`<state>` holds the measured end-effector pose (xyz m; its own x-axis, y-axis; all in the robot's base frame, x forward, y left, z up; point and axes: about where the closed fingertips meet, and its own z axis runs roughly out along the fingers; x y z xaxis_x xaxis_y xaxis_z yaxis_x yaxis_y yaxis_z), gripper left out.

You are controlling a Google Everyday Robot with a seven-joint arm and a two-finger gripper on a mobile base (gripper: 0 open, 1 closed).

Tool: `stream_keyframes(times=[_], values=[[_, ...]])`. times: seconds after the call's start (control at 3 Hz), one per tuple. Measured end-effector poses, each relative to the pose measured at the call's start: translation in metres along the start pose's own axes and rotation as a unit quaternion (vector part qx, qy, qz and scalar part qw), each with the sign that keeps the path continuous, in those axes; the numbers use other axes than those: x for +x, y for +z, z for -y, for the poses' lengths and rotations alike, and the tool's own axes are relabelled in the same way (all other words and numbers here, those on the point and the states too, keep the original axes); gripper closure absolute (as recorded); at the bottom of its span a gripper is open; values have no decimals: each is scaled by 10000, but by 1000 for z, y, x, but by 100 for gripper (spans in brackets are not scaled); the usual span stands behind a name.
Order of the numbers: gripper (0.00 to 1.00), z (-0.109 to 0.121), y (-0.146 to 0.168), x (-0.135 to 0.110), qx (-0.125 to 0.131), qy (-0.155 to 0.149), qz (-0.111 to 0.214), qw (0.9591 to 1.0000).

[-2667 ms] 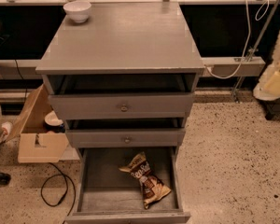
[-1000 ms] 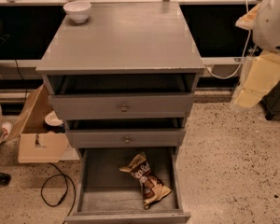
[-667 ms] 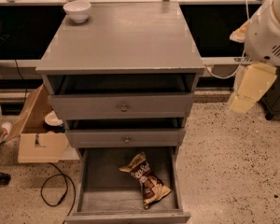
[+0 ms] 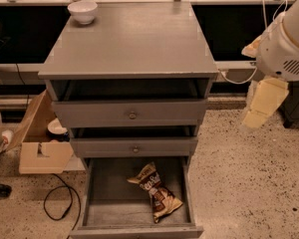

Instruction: Pick brown chip bag from bottom drawer and place on counter

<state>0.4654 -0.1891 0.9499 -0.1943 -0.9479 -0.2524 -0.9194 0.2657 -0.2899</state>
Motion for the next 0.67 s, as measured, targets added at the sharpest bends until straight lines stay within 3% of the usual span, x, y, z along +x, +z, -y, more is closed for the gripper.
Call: stream_keyframes(times=[0.33, 0.67], values=[[0, -5, 37, 24, -265, 539, 56, 9982], [0, -9, 88, 50, -572, 1110, 98, 9921]])
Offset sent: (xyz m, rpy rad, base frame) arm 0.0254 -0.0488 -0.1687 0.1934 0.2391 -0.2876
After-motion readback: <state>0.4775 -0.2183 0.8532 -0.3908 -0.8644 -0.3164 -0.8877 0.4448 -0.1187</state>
